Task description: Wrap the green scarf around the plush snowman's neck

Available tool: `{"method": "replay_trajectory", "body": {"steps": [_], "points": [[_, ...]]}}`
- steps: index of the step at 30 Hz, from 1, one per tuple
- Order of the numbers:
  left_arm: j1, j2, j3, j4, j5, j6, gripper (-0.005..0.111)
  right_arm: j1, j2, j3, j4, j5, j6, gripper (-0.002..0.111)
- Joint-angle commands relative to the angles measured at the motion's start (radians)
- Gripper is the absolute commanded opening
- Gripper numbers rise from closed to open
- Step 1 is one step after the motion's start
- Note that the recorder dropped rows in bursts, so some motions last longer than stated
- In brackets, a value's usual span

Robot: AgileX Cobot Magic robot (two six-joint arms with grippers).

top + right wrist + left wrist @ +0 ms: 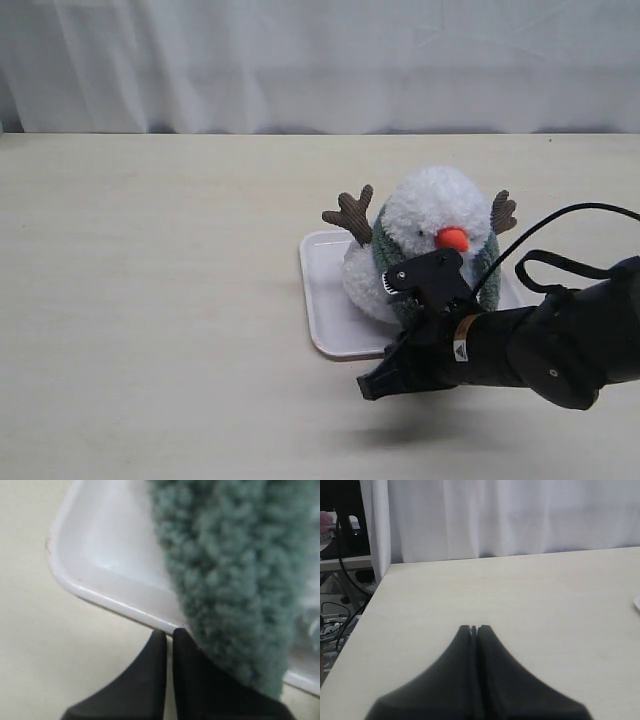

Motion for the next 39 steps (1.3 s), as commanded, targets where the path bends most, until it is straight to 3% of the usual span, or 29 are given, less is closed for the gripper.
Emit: {"method": "replay_trajectory", "body": {"steps": [1,9,16,21,31,39], "points": [[0.0,-0.003,0.004,0.0,-0.009,-0.006,0.0,-0.001,0.001,-0.007,0.026,-0.121,0.006,0.004],[0.0,-0.003,0.004,0.0,-0.009,-0.006,0.0,0.016,-0.026,-0.007,0.065,-0.02,0.006,0.004],[0.0,-0.003,0.004,0.0,-0.009,-0.006,0.0,0.12,-0.028,-0.007,0.036,0.008,0.006,0.004],[0.0,-0.003,0.004,0.0,-0.009,-0.006,0.0,0.125,0.017,-0.021,0.067,-0.028,0.006,0.004],[0.0,-0.003,0.004,0.0,-0.011,-0.006,0.0,0.125,0.15,-0.226,0.067,0.103,0.006,0.004],[0.0,-0.003,0.004,0.0,-0.011,-0.006,0.0,0.13,0.166,-0.251,0.065,0.142,0.006,0.004]]}}
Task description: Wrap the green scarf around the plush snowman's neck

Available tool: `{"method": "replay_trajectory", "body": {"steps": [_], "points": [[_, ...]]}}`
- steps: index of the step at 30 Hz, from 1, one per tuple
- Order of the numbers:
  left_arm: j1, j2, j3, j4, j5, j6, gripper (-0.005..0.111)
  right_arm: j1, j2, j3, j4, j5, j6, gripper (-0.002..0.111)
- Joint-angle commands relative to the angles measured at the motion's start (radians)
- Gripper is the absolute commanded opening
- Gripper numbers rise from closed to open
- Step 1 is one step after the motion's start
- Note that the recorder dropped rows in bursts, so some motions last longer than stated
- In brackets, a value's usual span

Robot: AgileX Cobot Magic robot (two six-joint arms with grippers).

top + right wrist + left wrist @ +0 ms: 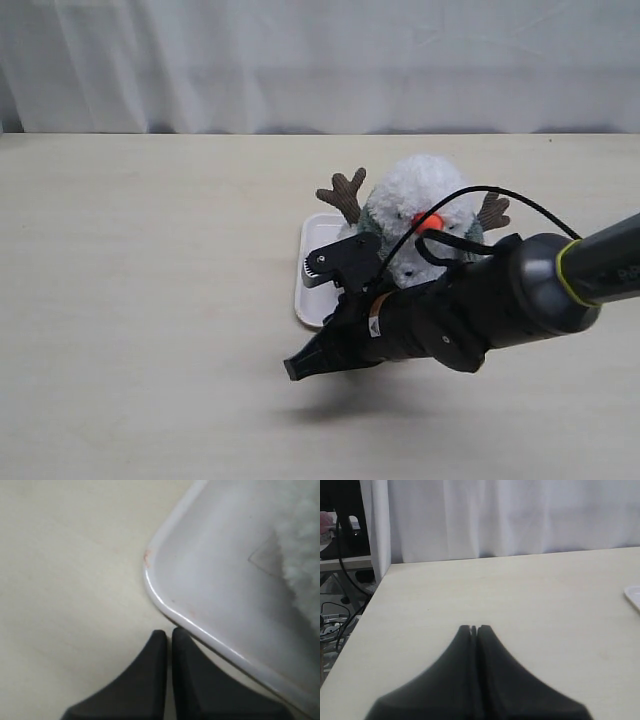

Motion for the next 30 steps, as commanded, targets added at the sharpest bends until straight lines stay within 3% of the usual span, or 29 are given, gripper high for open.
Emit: {"method": "replay_trajectory", "body": {"steps": [1,19,30], "points": [[0.0,-0.003,0.004,0.0,-0.011,-0.006,0.0,0.006,-0.005,-0.001,-0.006,0.09,0.004,0.004],[0.0,-0.003,0.004,0.0,-0.009,-0.006,0.0,0.006,-0.575,0.224,-0.007,0.117,0.0,0.004],[0.0,-0.003,0.004,0.0,-0.009,-0.006,0.0,0.006,-0.96,0.238,-0.007,0.374,0.0,0.004]]}}
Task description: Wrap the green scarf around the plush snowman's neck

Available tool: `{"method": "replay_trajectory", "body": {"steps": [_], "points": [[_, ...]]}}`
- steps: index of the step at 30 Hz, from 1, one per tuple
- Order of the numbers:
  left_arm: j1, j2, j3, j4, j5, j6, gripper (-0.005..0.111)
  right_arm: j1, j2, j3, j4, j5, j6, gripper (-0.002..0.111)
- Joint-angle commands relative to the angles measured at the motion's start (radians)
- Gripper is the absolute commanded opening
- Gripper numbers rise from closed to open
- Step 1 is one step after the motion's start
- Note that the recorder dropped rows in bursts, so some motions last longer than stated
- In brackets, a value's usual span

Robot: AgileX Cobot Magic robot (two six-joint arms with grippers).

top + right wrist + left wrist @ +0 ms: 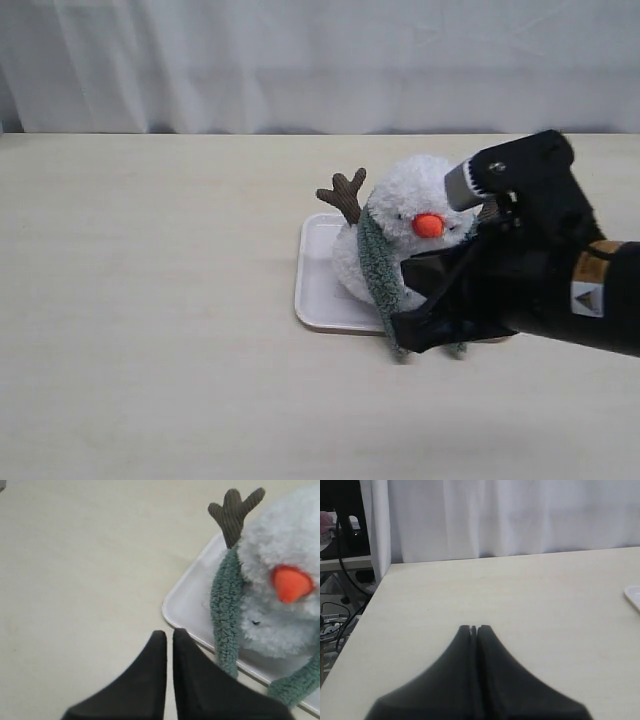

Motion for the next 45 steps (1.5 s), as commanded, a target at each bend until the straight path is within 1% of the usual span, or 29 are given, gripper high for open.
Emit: {"method": "replay_trajectory", "body": {"steps": [1,8,18,27,36,45], "points": [[0.0,-0.003,0.004,0.0,-0.009,-0.006,0.0,0.002,-0.16,0.005,-0.007,0.11,0.0,0.004],[0.0,-0.003,0.004,0.0,-0.009,-0.006,0.0,0.002,-0.39,0.005,-0.007,0.185,0.0,0.004],[0.0,-0.003,0.004,0.0,-0.009,-0.006,0.0,0.002,-0.633,0.005,-0.007,0.186,0.0,0.004],[0.0,-0.003,0.004,0.0,-0.012,-0.006,0.0,0.002,-0.749,0.005,-0.007,0.186,0.0,0.004],[0.0,-0.003,0.004,0.0,-0.012,-0.006,0.0,0.002,-0.805,0.011,-0.007,0.186,0.0,0.004],[0.0,-0.003,0.004,0.0,-0.012,-0.006,0.0,0.0,-0.967,0.097,-0.007,0.186,0.0,0.004]]}}
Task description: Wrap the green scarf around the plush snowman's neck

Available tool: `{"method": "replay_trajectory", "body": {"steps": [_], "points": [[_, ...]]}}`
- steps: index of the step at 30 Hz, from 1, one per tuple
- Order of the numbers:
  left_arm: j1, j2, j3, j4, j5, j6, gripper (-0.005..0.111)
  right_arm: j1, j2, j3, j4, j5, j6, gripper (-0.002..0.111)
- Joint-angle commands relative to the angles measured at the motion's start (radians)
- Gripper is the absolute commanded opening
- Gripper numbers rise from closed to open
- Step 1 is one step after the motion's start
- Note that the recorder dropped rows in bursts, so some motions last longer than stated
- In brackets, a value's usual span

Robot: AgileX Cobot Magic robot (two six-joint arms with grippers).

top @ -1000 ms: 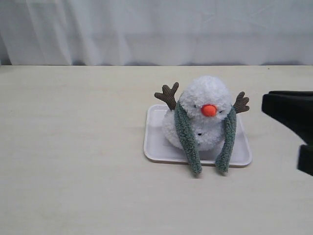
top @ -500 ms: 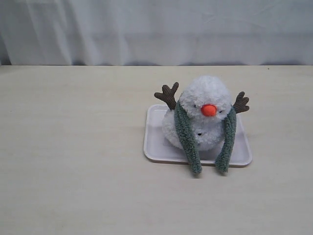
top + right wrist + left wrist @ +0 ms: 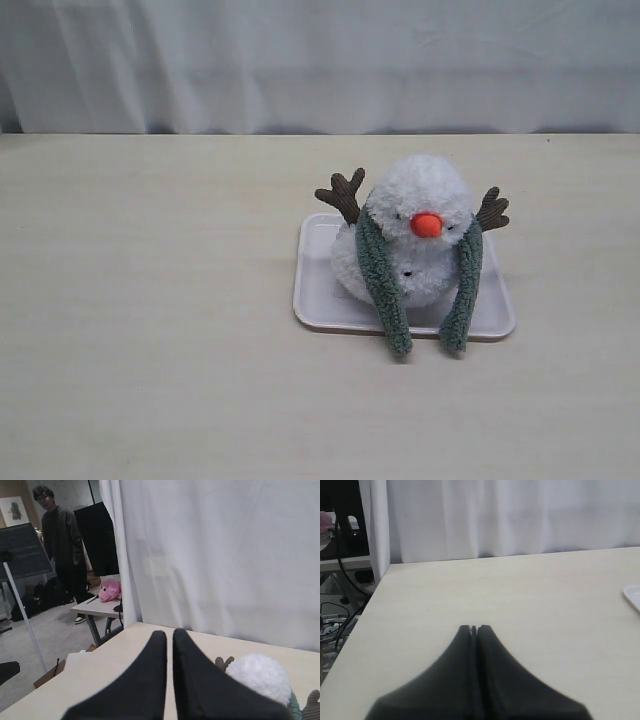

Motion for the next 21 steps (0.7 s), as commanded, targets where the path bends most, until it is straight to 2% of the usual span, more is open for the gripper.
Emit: {"method": "replay_trajectory", "body": {"steps": [1,10,21], "points": [[0.0,-0.003,0.004,0.0,-0.012,-0.006,0.0,-0.006,-0.085,0.055,0.0,0.004,0.0,0.004],[0.0,-0.003,0.004,0.0,-0.009,-0.006,0.0,-0.177,-0.21,0.161,0.006,0.004,0.0,0.004],[0.0,-0.003,0.004,0.0,-0.009,-0.006,0.0,-0.496,-0.21,0.176,0.006,0.004,0.0,0.004]]}}
